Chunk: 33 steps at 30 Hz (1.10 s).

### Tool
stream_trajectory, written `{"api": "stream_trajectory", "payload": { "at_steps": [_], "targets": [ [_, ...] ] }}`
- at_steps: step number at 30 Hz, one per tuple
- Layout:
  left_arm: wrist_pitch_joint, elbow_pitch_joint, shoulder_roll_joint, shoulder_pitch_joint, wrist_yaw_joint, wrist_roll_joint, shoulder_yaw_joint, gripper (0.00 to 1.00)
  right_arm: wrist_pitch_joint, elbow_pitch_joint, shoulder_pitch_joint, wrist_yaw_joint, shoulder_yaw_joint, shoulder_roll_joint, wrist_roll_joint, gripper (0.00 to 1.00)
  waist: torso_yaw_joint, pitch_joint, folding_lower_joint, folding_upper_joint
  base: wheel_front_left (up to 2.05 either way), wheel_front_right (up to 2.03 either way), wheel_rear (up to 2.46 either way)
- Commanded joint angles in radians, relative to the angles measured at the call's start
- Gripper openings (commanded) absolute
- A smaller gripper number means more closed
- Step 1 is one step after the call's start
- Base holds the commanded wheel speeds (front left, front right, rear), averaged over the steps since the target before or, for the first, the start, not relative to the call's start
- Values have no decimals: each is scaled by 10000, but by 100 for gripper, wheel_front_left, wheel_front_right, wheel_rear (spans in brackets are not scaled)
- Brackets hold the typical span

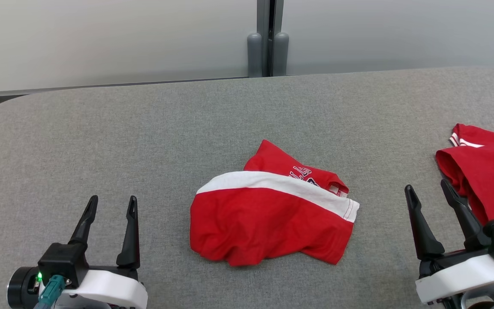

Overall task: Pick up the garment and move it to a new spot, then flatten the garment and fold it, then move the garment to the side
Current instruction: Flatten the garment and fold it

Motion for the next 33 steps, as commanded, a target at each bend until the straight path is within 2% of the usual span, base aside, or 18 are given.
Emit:
{"api": "stream_trajectory", "payload": {
  "at_steps": [1, 14, 19, 26, 31, 33],
  "targets": [
    [31, -65, 73, 43, 83, -2, 3, 100, -20, -42, 77, 0, -35, -1, 32, 100, 13, 4, 0, 0, 0, 0, 0],
    [216, -266, 106, 50, 225, 21, -96, 100, 77, -130, 104, 0, -44, 138, 32, 100, 56, 4, 0, 0, 0, 0, 0],
    [313, -363, 76, -208, 64, 68, -273, 100, 98, -146, 76, 0, -69, 154, 79, 100, 52, 62, 0, 0, 0, 0, 0],
    [764, -95, -236, -1020, -702, -153, -944, 100, 84, -170, -151, 0, -46, 120, 129, 100, -9, 336, 0, 0, 0, 0, 0],
    [1547, 865, -789, -2013, -1632, -540, -1757, 100, 41, -111, -355, 0, 107, 105, 183, 100, -166, 689, 0, 0, 0, 0, 0],
    [1797, 1416, -898, -2315, -1796, -618, -1894, 100, 18, -74, -442, 0, 210, 128, 210, 100, -268, 796, 0, 0, 0, 0, 0]
  ]
}}
